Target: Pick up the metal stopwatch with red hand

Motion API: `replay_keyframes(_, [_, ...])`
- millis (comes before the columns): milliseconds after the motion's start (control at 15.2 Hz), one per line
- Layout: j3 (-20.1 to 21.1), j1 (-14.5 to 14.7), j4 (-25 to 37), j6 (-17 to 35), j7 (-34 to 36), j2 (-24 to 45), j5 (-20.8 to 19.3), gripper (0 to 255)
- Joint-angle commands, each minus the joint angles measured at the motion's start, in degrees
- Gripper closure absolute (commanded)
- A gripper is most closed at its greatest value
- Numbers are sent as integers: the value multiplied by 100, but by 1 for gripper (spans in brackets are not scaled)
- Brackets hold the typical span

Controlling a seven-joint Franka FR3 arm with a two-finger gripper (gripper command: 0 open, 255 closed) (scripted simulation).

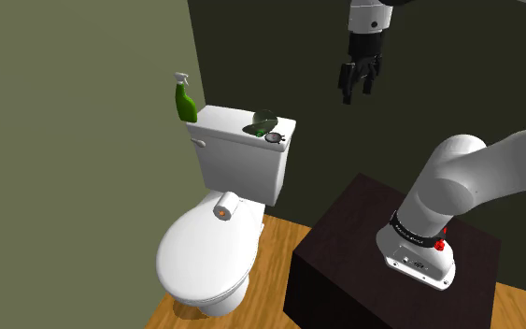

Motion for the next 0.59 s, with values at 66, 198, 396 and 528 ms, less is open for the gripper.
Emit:
replay_keyframes(66, [-28,-3,-74,210,-26,114,-20,0])
replay_keyframes(198, [-83,-9,-199,629,-76,367,-58,0])
replay_keyframes(396, [-165,-18,-323,1252,-151,803,-104,0])
replay_keyframes(528, [-221,-21,-363,1660,-201,1129,-127,0])
